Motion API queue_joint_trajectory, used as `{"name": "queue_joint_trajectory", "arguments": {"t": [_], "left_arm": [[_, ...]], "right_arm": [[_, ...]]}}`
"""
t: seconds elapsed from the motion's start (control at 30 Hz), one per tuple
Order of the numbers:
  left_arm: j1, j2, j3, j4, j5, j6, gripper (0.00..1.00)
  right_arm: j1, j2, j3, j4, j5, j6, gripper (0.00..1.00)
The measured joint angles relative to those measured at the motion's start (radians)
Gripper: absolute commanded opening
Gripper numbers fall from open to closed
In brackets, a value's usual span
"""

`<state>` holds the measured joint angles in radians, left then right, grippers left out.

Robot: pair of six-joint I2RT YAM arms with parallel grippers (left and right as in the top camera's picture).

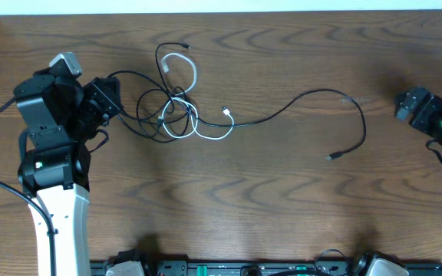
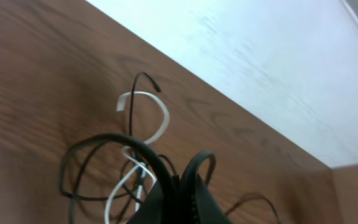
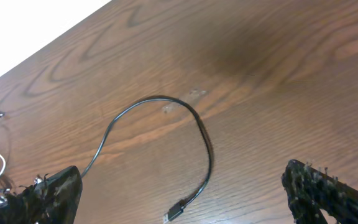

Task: Untangle cables

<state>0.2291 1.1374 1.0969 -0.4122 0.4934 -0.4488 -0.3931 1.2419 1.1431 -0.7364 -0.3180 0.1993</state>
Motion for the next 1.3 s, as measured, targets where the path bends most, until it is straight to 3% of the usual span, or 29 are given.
{"name": "queue_joint_trajectory", "arguments": {"t": [0.3, 0.67, 1.3], "left_arm": [[-0.132, 0.0, 0.0, 0.077, 0.068, -0.034, 0.08], [-0.32, -0.042, -0.001, 0.328, 0.134, -0.164, 0.08], [-0.331, -0.287, -0.001, 0.425, 0.156, -0.314, 0.08]], "right_arm": [[0.192, 0.018, 0.0, 0.005, -0.031, -0.011, 0.99], [0.479, 0.225, 0.0, 0.108, -0.05, -0.051, 0.99], [0.832, 0.476, 0.0, 0.395, -0.212, -0.182, 0.99]]}}
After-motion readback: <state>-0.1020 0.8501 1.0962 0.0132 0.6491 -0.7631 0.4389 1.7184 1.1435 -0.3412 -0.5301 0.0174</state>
